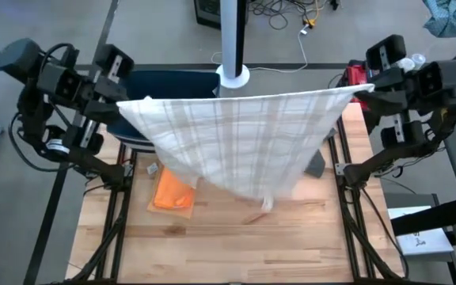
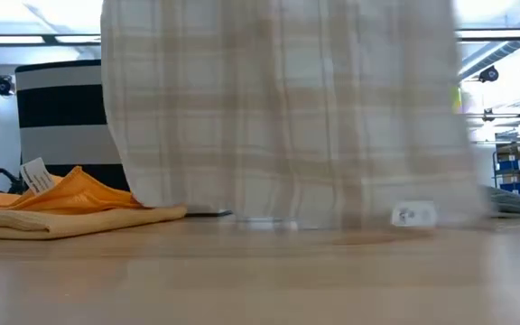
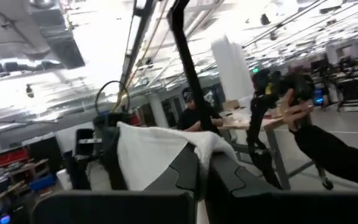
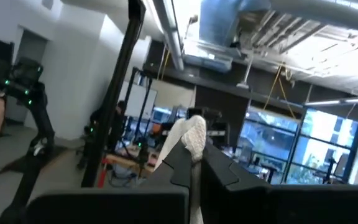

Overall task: Fold towel
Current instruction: Fold the white patterned kitchen towel

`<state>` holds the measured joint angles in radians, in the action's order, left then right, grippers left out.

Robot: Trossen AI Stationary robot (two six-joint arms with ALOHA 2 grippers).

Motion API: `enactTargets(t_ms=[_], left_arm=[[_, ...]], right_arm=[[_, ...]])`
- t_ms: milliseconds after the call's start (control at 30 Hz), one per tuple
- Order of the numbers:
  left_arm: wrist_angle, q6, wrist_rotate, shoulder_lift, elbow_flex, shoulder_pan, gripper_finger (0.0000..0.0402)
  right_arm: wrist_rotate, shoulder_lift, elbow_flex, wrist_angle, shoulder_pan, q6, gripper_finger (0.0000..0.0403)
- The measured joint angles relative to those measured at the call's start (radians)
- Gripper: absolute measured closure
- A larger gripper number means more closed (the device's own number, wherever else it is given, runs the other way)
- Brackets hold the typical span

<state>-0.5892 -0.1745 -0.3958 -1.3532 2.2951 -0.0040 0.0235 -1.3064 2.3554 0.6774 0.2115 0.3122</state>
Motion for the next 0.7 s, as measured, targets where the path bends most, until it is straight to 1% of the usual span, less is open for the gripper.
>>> enactTargets(t_ms=[67,100,167,267,333,400,467,500,533,633,700], left_arm=[[-0.015,-0.002,0.051,0.005,-0.001,0.000,0.0401],[-0.026,-0.007,0.095,0.008,-0.004,0.000,0.0401],[-0.051,-0.012,0.186,0.009,-0.014,0.000,0.0401],[-0.093,-0.019,0.345,0.001,-0.041,0.000,0.0401],[-0.112,-0.025,0.480,-0.007,-0.077,0.005,0.0401],[-0.102,-0.034,0.601,-0.021,-0.129,0.023,0.0401],[-0.078,-0.046,0.678,-0.042,-0.184,0.058,0.0401],[-0.052,-0.052,0.698,-0.055,-0.207,0.082,0.0401],[-0.015,-0.053,0.708,-0.067,-0.227,0.110,0.0401],[0.121,-0.049,0.712,-0.086,-0.259,0.182,0.0401],[0.183,-0.048,0.681,-0.090,-0.241,0.211,0.0401]], right_arm=[[-0.013,-0.002,0.000,0.029,0.000,0.008,0.0401],[-0.047,-0.007,0.000,0.041,0.000,0.019,0.0401],[-0.170,-0.011,0.001,0.076,0.000,0.054,0.0401],[-0.428,-0.029,0.000,0.151,-0.001,0.111,0.0401],[-0.647,-0.036,-0.001,0.208,-0.009,0.158,0.0401],[-0.865,-0.058,-0.003,0.223,-0.027,0.202,0.0401],[-1.037,-0.067,-0.004,0.234,-0.054,0.249,0.0401],[-1.089,-0.073,-0.005,0.234,-0.068,0.269,0.0401],[-1.112,-0.083,-0.004,0.230,-0.083,0.287,0.0401],[-1.114,-0.085,-0.004,0.231,-0.127,0.336,0.0401],[-1.117,-0.088,-0.005,0.221,-0.147,0.365,0.0401]])
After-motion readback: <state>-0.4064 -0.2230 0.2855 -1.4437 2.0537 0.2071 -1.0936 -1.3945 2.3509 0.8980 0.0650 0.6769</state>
